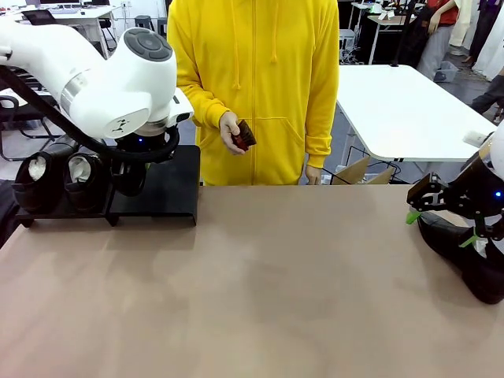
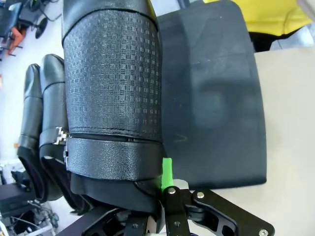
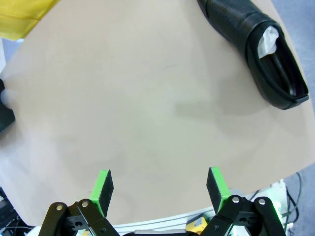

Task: Organize the shoes by placing them on the stand.
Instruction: Place the Shoe from the middle of the table onto the Shoes Stand.

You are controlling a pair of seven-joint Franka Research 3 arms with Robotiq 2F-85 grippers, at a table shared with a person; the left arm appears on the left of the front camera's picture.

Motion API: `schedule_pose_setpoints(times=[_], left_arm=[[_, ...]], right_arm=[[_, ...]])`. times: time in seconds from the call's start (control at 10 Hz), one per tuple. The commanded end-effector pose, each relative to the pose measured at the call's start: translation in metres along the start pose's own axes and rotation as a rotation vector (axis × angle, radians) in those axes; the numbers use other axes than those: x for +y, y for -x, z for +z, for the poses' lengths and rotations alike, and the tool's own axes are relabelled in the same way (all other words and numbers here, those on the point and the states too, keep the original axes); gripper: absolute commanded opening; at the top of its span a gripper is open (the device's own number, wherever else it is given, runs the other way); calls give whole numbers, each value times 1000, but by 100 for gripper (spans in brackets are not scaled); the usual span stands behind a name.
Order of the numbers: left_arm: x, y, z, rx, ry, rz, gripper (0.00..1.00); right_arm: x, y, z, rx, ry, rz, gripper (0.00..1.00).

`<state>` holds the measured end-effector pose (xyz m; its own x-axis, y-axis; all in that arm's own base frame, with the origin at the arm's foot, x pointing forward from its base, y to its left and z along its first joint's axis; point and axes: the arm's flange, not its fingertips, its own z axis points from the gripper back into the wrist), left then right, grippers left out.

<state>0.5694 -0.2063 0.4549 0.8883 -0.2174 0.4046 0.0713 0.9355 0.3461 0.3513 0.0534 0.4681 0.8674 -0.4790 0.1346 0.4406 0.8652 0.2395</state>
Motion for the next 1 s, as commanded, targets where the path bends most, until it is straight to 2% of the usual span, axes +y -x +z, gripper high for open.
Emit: schedule_pose_setpoints(times=[0.0, 0.7, 0.8, 0.9], left_arm=[[0, -7, -10, -15, -12, 39, 0], [3, -2, -39, 43, -38, 76, 0], [3, 0, -42, 60, -37, 85, 11], [4, 1, -45, 68, -36, 92, 30]], right_arm=[[0, -1, 0, -4, -6, 20, 100], [0, -1, 0, -4, -6, 20, 100], [0, -1, 0, -4, -6, 20, 100], [0, -1, 0, -4, -6, 20, 100]])
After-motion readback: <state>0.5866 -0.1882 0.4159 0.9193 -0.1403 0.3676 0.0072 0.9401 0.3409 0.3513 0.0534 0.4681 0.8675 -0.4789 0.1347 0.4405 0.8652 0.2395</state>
